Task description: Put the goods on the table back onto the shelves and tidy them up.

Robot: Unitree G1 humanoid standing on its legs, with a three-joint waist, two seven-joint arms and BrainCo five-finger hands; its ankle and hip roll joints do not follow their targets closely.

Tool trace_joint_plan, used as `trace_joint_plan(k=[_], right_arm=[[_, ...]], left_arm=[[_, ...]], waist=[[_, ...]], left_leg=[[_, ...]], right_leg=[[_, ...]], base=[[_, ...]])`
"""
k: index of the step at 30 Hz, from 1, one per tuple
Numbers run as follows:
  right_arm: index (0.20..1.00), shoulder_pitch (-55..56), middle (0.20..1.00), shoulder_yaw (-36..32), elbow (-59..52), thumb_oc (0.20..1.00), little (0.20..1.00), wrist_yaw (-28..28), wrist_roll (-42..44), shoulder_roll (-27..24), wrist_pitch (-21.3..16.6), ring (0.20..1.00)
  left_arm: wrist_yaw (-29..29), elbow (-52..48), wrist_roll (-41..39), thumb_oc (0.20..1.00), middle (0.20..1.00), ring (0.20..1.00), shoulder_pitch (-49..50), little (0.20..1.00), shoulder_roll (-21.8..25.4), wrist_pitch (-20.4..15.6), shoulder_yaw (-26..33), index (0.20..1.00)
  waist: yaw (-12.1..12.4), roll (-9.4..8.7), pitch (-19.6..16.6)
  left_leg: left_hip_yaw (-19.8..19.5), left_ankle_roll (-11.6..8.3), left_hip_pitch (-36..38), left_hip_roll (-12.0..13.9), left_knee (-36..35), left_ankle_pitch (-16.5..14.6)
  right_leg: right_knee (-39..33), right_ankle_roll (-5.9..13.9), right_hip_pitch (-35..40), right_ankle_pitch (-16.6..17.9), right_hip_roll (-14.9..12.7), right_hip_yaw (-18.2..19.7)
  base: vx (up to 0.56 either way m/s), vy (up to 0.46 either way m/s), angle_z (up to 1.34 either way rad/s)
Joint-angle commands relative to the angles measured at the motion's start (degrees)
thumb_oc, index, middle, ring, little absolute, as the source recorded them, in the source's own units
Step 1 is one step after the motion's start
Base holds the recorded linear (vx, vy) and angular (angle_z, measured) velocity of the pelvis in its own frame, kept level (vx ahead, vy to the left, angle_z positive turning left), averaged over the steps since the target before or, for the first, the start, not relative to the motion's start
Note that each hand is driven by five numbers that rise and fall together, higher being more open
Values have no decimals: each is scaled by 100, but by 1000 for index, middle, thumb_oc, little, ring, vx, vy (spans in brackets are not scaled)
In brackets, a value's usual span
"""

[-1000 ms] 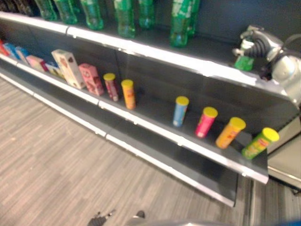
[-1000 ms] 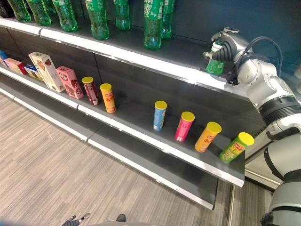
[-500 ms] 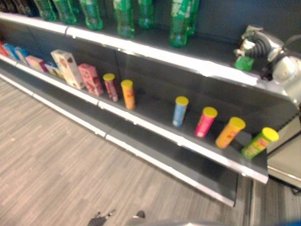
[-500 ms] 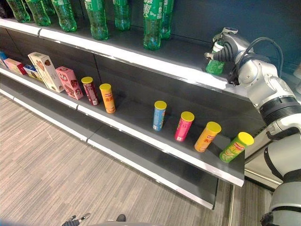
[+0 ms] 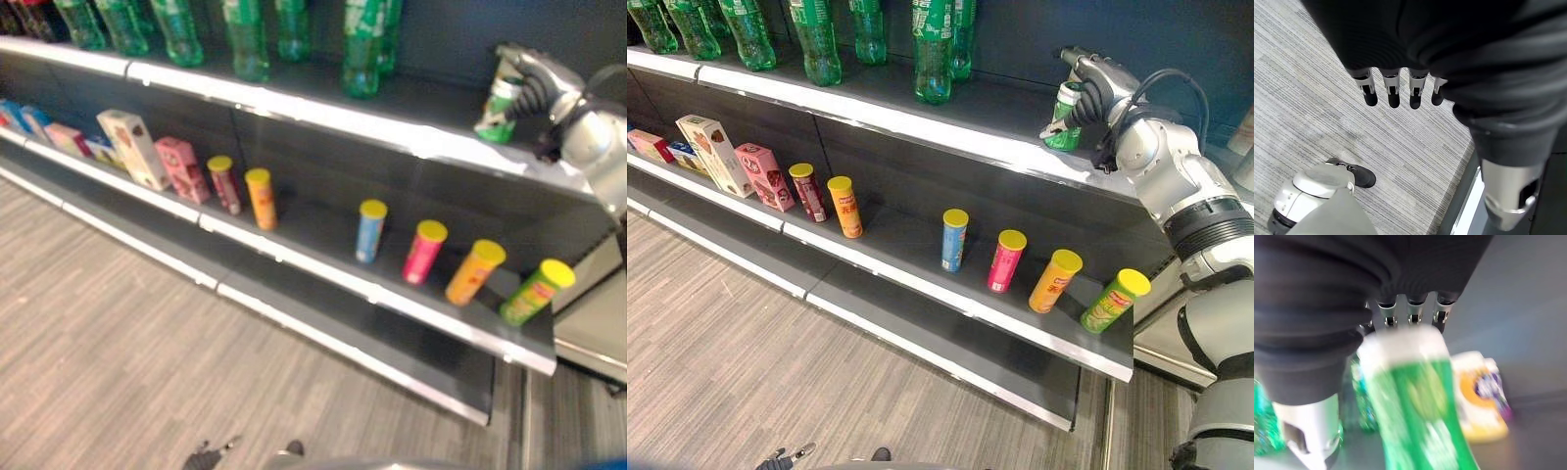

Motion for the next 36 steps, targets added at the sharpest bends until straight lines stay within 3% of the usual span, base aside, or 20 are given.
trace_joint_plan(k=[1, 5, 6, 8, 11, 12, 13, 14, 15, 19, 21, 25, 27, 28, 33, 36], right_arm=[[1000, -795, 1000, -107, -223, 1000, 1000, -555, 212, -312, -51, 1000], [1000, -306, 1000, -919, -1199, 1000, 1000, -907, 284, -514, -128, 1000], [1000, 480, 1000, -1860, -2160, 1000, 1000, -1133, 253, -538, -239, 1000], [1000, 1137, 1000, -2542, -2843, 1000, 1000, -1245, 222, -478, -348, 1000], [1000, 2499, 1000, -3712, -3976, 1000, 1000, -1117, 550, 86, -495, 1000], [1000, 3079, 1000, -4020, -4577, 1000, 1000, -907, 870, 641, -655, 1000], [1000, 3162, 1000, -4089, -4641, 1000, 1000, -888, 867, 665, -630, 1000], [1000, 3393, 1000, -4127, -4827, 1000, 1000, -785, 972, 884, -678, 1000], [1000, 3841, 1000, -4204, -5234, 1000, 1000, -585, 1174, 1360, -778, 1000], [1000, 4139, 1000, -3926, -5584, 1000, 1000, -265, 1364, 1937, -777, 1000], [1000, 4221, 1000, -3692, -5595, 1000, 1000, -144, 1508, 2158, -791, 1000], [1000, 4297, 1000, -3345, -5575, 1000, 1000, 68, 1336, 2072, -701, 1000], [1000, 4080, 1000, -3152, -5432, 1000, 1000, 87, 1355, 2093, -658, 1000], [1000, 4071, 1000, -3145, -5422, 1000, 1000, 85, 1355, 2094, -662, 1000], [1000, 3696, 1000, -3018, -5109, 1000, 1000, 40, 1842, 2339, -638, 1000], [1000, 3574, 1000, -3082, -4910, 1000, 1000, -27, 2243, 2288, -567, 1000]], left_arm=[[80, 273, 41, 1000, 1000, 1000, -315, 1000, 294, -53, -135, 1000], [139, 310, 77, 1000, 1000, 1000, -288, 1000, 234, -36, -27, 1000], [173, 328, 129, 1000, 1000, 1000, -269, 1000, 154, -16, 99, 1000], [188, 353, 178, 1000, 1000, 1000, -259, 1000, 46, 13, 234, 1000], [170, 357, 258, 1000, 1000, 1000, -284, 1000, 19, 46, 277, 1000], [141, 279, 328, 1000, 1000, 1000, -317, 1000, -16, 56, 237, 1000], [140, 276, 329, 1000, 1000, 1000, -306, 1000, 10, 56, 224, 1000], [112, 215, 391, 1000, 1000, 1000, -336, 1000, -8, 50, 218, 1000], [79, 28, 487, 1000, 1000, 1000, -438, 1000, 13, 47, 128, 1000], [18, -418, 616, 1000, 1000, 1000, -502, 1000, 65, -10, -28, 1000], [-13, -623, 700, 1000, 1000, 1000, -550, 1000, 99, -31, -154, 1000], [-100, -1129, 799, 1000, 1000, 1000, -685, 1000, 208, -21, -344, 1000], [-129, -1387, 722, 1000, 1000, 1000, -669, 1000, 264, -31, -406, 1000], [-129, -1391, 720, 1000, 1000, 1000, -665, 1000, 264, -28, -404, 1000], [-146, -1330, 629, 1000, 1000, 1000, -602, 1000, 261, 0, -393, 1000], [-162, -1163, 662, 1000, 1000, 1000, -588, 1000, 158, 31, -331, 1000]], waist=[[61, -321, 3], [-21, -306, -2], [-95, -279, 8], [-195, -231, 17], [-311, -261, 9], [-451, -220, 67], [-413, -244, 59], [-509, -223, 99], [-703, -235, 182], [-894, -232, 328], [-944, -167, 443], [-947, -51, 498], [-775, -39, 376], [-775, -44, 381], [-357, -283, 135], [-254, -400, 44]], left_leg=[[615, -239, 251, 35, 9, -470], [671, -193, 301, 33, 9, -531], [714, -124, 361, 22, 9, -588], [765, -64, 417, 3, 9, -636], [904, 52, 487, -97, 9, -724], [1021, 127, 510, -160, 9, -756], [1045, 130, 520, -161, 9, -763], [1088, 173, 533, -205, 9, -790], [1293, 233, 542, -294, 9, -823], [1715, 337, 552, -365, 9, -851], [1983, 375, 569, -308, 9, -835], [2600, 436, 465, -146, 9, -679], [2980, 474, 393, -90, 15, -722], [2982, 474, 403, -95, 15, -726], [3749, 461, 192, -43, 166, -629], [3975, 367, 146, 79, 262, -542]], right_leg=[[81, 354, 306, -239, -323, 232], [92, 362, 263, -233, -318, 346], [108, 377, 198, -221, -310, 498], [148, 403, 119, -195, -324, 628], [262, 458, -59, -101, -387, 906], [340, 518, -200, 8, -452, 1055], [350, 521, -209, 5, -451, 1081], [390, 549, -290, 105, -478, 1168], [429, 648, -525, 428, -529, 1460], [443, 779, -919, 788, -504, 1891], [597, 729, -1104, 712, -507, 1690], [1377, 448, -856, 42, -690, 672], [1961, 410, -497, -336, -892, 47], [1969, 412, -493, -347, -898, 50], [1741, 541, 309, -158, -1153, -1071], [1145, 549, 469, -235, -931, -1084]], base=[[-5, 34, -6], [-9, 57, -12], [-12, 94, -23], [-37, 136, -35], [-25, 181, -43], [-53, 189, -50], [-68, 195, -73], [-108, 192, -87], [-166, 253, -68], [-120, 142, -103], [-191, 120, -86], [-200, 106, -105], [-131, 77, -91], [-87, 33, -90], [-126, -60, -74], [-105, -163, -98]])
